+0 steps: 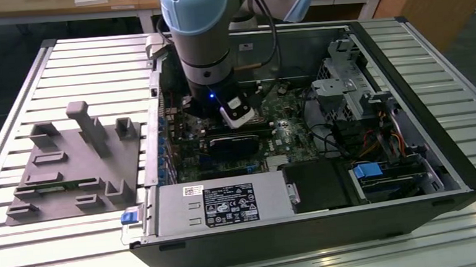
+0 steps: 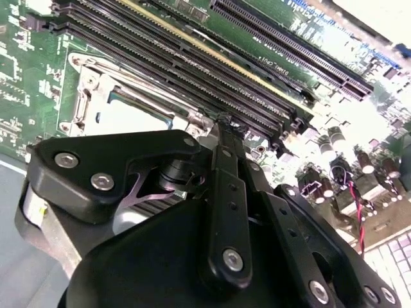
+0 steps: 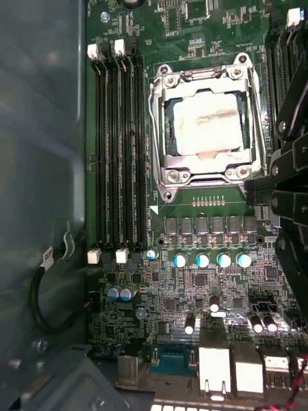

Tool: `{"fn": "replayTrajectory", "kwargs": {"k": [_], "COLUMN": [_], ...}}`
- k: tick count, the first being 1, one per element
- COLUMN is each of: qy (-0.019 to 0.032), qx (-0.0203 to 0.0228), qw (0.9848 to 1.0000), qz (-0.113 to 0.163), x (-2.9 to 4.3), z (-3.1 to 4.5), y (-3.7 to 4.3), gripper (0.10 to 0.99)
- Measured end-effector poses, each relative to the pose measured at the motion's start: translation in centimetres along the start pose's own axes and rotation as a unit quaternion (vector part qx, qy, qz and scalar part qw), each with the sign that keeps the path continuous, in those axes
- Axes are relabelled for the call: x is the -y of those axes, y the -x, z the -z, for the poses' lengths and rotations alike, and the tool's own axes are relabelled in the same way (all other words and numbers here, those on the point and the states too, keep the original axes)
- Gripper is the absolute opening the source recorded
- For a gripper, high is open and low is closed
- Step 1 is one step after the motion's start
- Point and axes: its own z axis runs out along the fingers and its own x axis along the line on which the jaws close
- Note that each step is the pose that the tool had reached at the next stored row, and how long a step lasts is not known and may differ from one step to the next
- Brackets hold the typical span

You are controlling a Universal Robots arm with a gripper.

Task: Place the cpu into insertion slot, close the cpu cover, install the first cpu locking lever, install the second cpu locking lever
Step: 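Install the second cpu locking lever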

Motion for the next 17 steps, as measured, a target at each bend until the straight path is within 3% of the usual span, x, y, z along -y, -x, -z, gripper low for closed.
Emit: {"fn": "replayTrajectory", "kwargs": {"k": [6,17], "qy": [-0.0002,-0.0006], "qx": [0.0,-0.0043], "qw": [1.0,1.0], "qz": [0.0,-0.001], "x": [-0.16,-0.3], "z": [0.64,0.37], "y": [0.3,3.43], "gripper": [0.102,0.102]}}
